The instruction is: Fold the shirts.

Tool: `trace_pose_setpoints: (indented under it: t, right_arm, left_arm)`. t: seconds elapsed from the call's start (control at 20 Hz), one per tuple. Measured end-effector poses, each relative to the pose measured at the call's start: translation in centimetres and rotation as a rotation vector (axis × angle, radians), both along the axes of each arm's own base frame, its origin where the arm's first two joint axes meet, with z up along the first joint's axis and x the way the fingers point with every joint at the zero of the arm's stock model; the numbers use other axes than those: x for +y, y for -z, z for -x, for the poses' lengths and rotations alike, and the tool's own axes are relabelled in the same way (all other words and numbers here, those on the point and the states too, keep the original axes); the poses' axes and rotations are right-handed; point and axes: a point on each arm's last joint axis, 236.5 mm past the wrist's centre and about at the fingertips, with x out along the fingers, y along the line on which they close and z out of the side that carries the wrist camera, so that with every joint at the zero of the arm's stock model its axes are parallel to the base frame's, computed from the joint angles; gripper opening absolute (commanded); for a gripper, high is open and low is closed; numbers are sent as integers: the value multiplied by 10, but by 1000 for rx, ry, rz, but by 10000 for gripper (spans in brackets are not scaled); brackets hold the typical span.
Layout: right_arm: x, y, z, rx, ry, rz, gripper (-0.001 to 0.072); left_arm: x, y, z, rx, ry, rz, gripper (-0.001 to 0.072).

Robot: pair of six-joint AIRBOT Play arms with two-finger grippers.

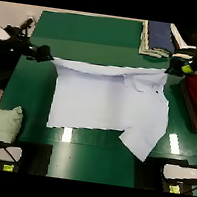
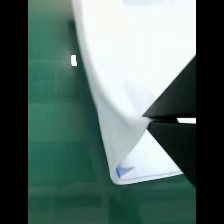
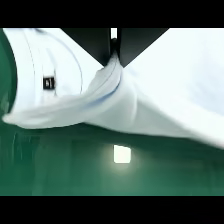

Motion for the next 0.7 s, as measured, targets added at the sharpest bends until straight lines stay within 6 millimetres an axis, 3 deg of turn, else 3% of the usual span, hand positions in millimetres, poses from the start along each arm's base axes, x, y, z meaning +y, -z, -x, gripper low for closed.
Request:
trace_pose_setpoints:
  t: [0.15, 0.3, 0.45, 0.7]
  right_arm:
    - [-2, 6, -27, -35, 2, 6, 14]
    - [-12, -4, -38, -73, -9, 49, 15]
    - [-33, 4, -23, -21, -32, 149, 14]
    - [-46, 38, 17, 82, -47, 210, 16]
  left_arm:
    - [-2, 2, -24, -37, -19, -3, 23]
    - [-4, 2, -27, -30, -9, -3, 23]
    - [-9, 19, -13, 41, 30, -8, 23]
    - [-13, 57, 19, 170, 74, -7, 23]
